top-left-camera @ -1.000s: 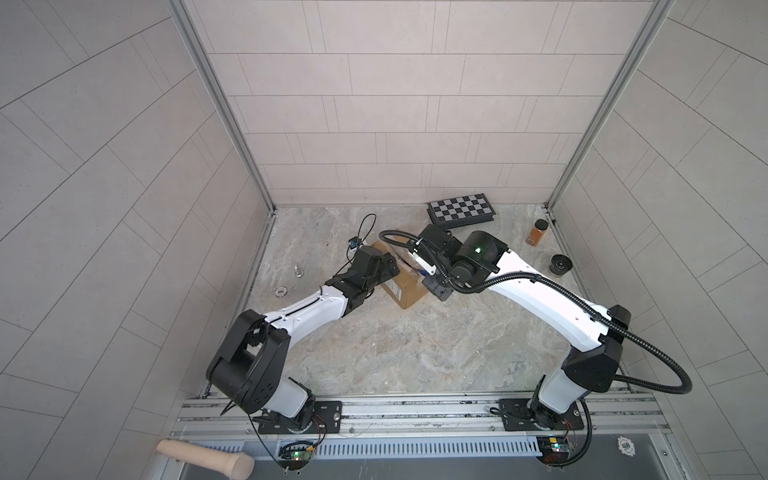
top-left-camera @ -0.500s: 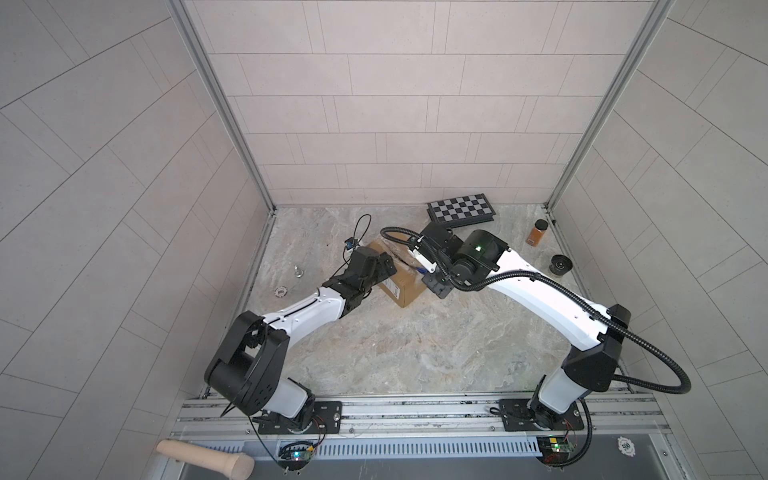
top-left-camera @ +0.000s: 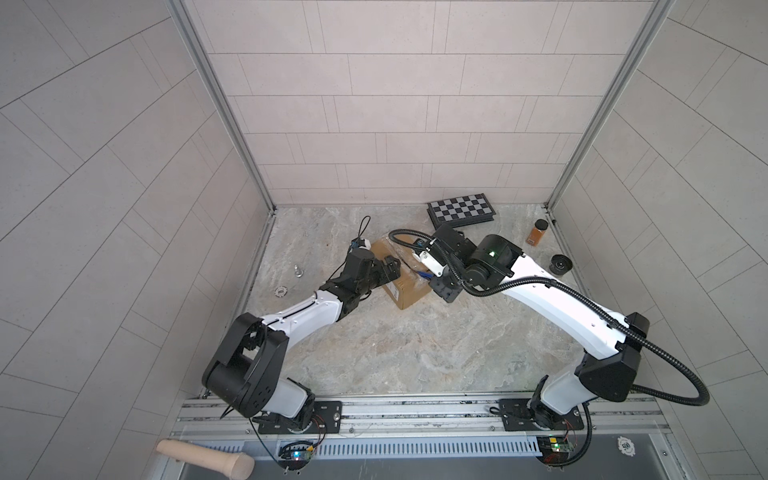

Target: Unpack the express box

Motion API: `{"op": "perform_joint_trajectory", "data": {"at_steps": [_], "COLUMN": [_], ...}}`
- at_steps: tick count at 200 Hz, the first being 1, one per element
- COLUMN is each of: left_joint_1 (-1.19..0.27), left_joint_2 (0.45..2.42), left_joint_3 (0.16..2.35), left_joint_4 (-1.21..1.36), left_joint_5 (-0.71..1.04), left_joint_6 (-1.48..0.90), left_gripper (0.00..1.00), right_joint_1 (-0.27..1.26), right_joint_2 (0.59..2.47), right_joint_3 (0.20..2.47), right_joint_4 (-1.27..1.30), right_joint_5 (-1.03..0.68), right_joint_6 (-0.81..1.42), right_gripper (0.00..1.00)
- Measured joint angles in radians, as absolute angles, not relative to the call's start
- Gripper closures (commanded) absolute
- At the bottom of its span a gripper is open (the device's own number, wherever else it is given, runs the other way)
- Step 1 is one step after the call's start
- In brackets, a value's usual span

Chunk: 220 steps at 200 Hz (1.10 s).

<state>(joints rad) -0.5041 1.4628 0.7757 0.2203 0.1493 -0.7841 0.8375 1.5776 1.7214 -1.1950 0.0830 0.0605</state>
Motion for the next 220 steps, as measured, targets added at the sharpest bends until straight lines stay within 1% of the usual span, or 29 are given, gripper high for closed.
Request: {"op": "perform_joint_trajectory", "data": {"at_steps": [55,113,220], "left_joint_1": [-0.504,-0.505,-0.495], "left_joint_2": [1.487,1.509,1.514], "left_joint_3": [0.777,0.808,0.815], "left_joint_4": [0.230,0.199,0.186], "left_joint_5": [0.187,0.148,0.146], "left_joint_6": [-0.778,-0.797,-0.813], "left_gripper": [0.04,0.04,0.06], "right_joint_1": [0.847,0.866,0.872], "right_joint_2": [1.657,1.742,1.750], "right_joint_3": [1.813,1.948,1.990], "right_joint_4": [-1.227,-1.337,-1.388], "right_joint_5": [0.099,0.144,0.153], "right_joint_6": [0.078,0.100,0.109], "right_gripper": [1.00,1.00,1.00]}}
